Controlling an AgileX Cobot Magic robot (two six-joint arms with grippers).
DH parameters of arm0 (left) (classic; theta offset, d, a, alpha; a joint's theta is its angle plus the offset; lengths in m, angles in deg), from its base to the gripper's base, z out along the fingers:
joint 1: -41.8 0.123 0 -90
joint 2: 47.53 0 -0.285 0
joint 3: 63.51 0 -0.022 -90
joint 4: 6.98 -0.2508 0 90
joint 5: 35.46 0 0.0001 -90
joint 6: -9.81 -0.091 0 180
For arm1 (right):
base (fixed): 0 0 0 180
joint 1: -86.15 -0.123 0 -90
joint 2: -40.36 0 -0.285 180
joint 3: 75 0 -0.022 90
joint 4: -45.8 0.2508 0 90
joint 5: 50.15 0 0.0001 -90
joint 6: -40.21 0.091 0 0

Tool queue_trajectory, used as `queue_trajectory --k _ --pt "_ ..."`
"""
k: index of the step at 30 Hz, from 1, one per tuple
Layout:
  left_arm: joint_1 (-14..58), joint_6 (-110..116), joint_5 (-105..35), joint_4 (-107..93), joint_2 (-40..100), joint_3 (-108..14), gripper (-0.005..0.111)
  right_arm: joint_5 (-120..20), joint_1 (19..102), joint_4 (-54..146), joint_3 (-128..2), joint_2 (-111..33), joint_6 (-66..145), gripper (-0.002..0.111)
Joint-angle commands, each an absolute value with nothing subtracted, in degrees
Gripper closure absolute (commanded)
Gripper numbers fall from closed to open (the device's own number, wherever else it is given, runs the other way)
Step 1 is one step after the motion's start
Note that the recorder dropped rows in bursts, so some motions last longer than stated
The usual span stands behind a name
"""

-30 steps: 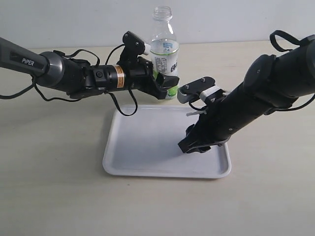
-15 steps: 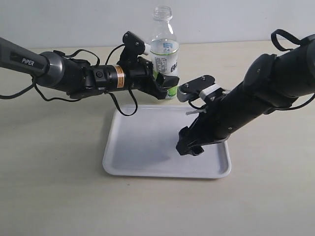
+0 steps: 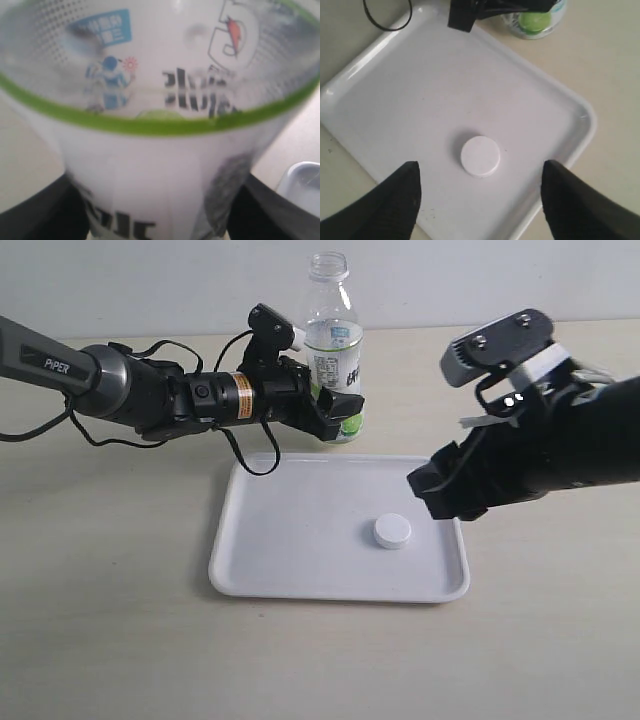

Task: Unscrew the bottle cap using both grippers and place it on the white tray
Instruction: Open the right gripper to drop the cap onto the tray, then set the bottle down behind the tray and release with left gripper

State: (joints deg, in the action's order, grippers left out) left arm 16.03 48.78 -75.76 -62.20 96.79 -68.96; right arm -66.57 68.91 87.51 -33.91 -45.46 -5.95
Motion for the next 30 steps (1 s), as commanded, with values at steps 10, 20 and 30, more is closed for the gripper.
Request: queue_trajectory --k 10,20,30 --pt "16.06 48.39 -77.42 -61.64 96.02 -68.88 0.075 -58.9 68.86 89.91 -22.69 -27.66 -4.25 0.047" --pt "16.06 47.72 -77.42 -62.04 96.02 -68.88 0.018 -58.56 68.86 89.91 -22.69 -27.64 -4.25 0.047" --pt "16.89 51.45 -77.42 -71.43 95.01 -68.88 0.011 -58.05 68.86 89.91 -22.69 -27.64 -4.63 0.047"
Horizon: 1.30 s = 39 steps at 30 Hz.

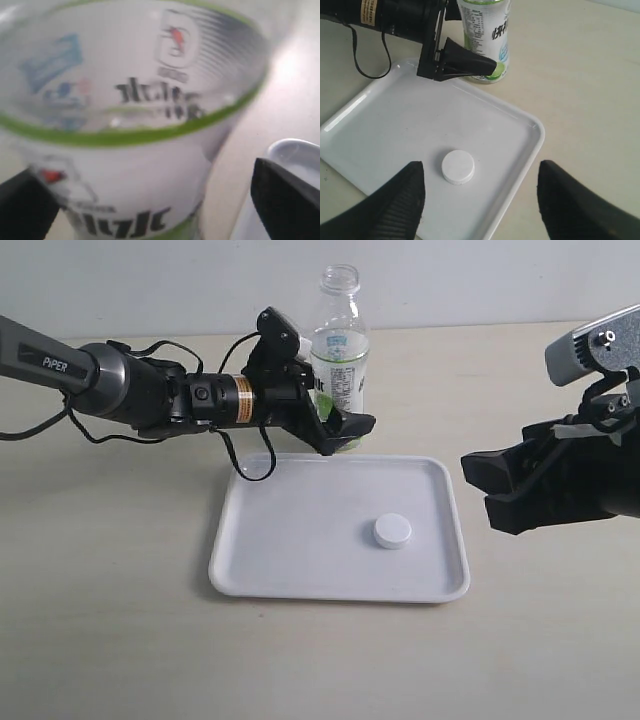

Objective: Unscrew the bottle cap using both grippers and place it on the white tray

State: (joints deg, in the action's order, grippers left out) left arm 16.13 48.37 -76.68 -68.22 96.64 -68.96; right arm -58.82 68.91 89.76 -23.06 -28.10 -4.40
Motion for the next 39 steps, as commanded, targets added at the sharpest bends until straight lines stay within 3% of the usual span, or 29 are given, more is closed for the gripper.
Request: queue_trajectory --k 1,11,14,16,18,19,26,31,39 --pt "17.38 54.08 -77.42 -72.65 94.65 -68.88 0.011 -58.05 68.86 89.91 -22.69 -27.64 -4.63 0.047" --pt "24.39 78.18 -74.94 -94.57 90.22 -68.88 0.011 -58.17 68.86 89.91 -22.69 -27.64 -4.63 0.047" --pt "26.45 84.48 -74.94 -102.04 90.22 -68.88 0.021 -58.17 68.86 89.91 -22.69 -27.64 -4.63 0.047" --pt "27.57 87.13 -75.4 -103.22 90.22 -68.88 0.035 -58.17 68.86 89.91 -22.69 -27.64 -4.63 0.047" --pt "29.03 90.82 -77.1 -103.22 89.95 -68.88 0.071 -57.9 68.86 89.91 -22.69 -27.64 -4.63 0.047" --pt "29.88 96.31 -77.65 -103.22 89.25 -68.88 0.104 -57.63 68.86 89.91 -22.69 -27.64 -4.45 0.047" --pt "31.27 108.45 -90.06 -105.28 82.41 -65.15 0.107 -57.34 68.86 89.91 -22.69 -27.64 -4.45 0.047" --pt "30.44 103.83 -87.55 -102.56 80.56 -53.08 0.107 -57.34 68.86 89.91 -22.69 -27.64 -4.45 0.047" --pt "30.56 92.29 -97.45 -97.02 71.54 -41.17 0.107 -57.33 68.86 89.77 -22.69 -27.64 -4.45 0.047"
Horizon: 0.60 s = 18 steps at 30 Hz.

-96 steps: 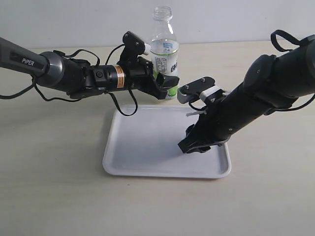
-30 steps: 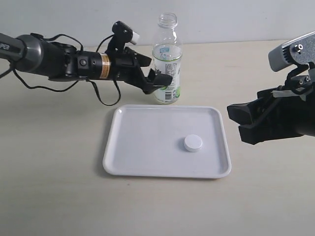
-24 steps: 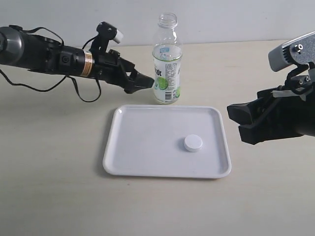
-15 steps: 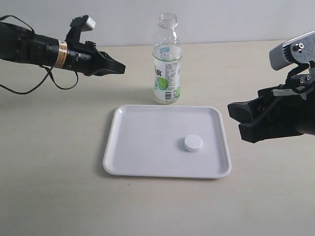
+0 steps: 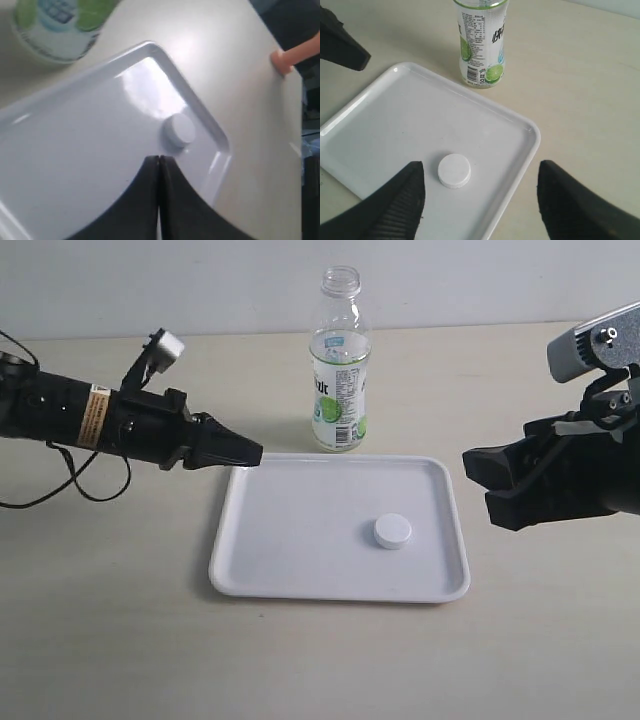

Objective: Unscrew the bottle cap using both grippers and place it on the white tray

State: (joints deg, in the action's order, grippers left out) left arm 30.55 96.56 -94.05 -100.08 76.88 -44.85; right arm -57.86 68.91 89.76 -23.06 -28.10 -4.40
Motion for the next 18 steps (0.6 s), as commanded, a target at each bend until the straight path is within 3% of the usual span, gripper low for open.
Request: queue_trajectory --k 1,9,18 --pt "30.56 92.2 -97.34 -97.02 69.79 -40.14 0.107 -57.33 68.86 89.77 -22.69 -27.64 -4.45 0.047" --pt "32.54 92.85 -97.7 -102.46 59.3 -38.29 0.107 -57.03 68.86 91.39 -22.69 -27.64 -0.06 0.047" --pt "32.55 92.62 -97.7 -102.62 58.32 -38.29 0.107 -57.03 68.86 91.39 -22.69 -27.64 -0.18 0.047"
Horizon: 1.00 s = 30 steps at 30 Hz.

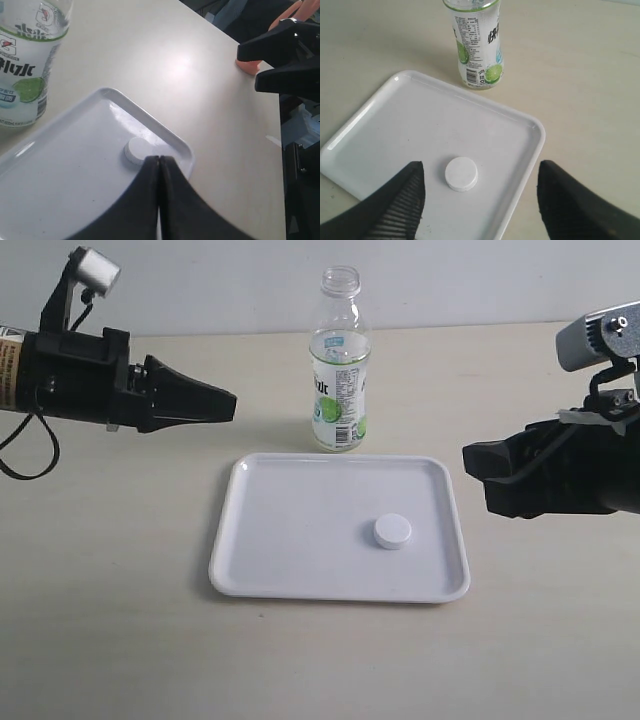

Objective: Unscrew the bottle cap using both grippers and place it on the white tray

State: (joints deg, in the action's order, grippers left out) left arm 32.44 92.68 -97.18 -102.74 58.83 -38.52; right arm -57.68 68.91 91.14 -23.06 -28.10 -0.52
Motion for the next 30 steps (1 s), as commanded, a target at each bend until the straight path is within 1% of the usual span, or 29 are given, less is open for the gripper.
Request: queue_trajectory --k 1,15,20,23,27,30 --pt "32.55 92.62 -97.7 -102.62 58.32 -38.29 0.107 -57.03 68.86 91.39 -22.69 -27.64 -0.18 0.047" --pt "32.55 92.62 -97.83 -102.78 58.45 -38.29 0.107 -57.03 68.86 91.39 -22.69 -27.64 -0.18 0.047" --pt "32.55 93.15 -95.09 -103.91 54.22 -38.0 0.107 -57.16 68.86 91.39 -22.69 -27.64 -0.18 0.047" --pt "32.55 100.46 -87.31 -101.28 48.21 -36.11 0.107 -57.16 68.86 91.39 -22.69 -27.64 -0.18 0.047" --pt "32.55 116.91 -68.09 -98.93 36.34 -30.88 0.107 -57.16 68.86 91.39 -22.69 -27.64 -0.18 0.047" --pt "32.55 119.51 -58.98 -98.83 25.42 -24.96 0.107 -57.16 68.86 91.39 -22.69 -27.64 -0.18 0.047"
